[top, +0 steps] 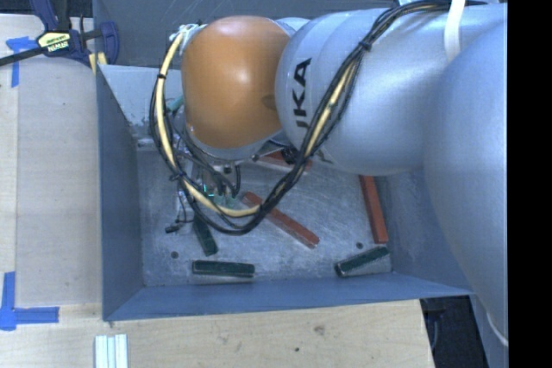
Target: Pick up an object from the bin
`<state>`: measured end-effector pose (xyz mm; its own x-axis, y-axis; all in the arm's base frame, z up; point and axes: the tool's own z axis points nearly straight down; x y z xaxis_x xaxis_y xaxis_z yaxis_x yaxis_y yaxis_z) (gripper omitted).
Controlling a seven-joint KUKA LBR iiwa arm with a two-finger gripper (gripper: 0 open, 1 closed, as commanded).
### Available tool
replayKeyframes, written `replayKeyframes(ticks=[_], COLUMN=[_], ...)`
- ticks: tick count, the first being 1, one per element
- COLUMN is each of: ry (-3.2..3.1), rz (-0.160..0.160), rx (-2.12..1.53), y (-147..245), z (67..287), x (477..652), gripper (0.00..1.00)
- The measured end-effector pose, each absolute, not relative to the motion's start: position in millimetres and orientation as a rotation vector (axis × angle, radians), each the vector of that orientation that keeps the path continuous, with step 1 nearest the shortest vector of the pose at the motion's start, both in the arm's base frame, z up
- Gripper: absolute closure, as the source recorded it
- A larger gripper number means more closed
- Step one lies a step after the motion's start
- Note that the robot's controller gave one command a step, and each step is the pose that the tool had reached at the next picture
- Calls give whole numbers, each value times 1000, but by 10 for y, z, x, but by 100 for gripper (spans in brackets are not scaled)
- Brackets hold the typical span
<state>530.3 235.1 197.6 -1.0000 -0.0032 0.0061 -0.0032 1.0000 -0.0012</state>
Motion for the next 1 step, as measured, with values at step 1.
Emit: replayKeyframes(ticks=[1], ry=[-3128], rz=[4], rx=[-258], y=[1807], z=[665], x=[5523], gripper=[0])
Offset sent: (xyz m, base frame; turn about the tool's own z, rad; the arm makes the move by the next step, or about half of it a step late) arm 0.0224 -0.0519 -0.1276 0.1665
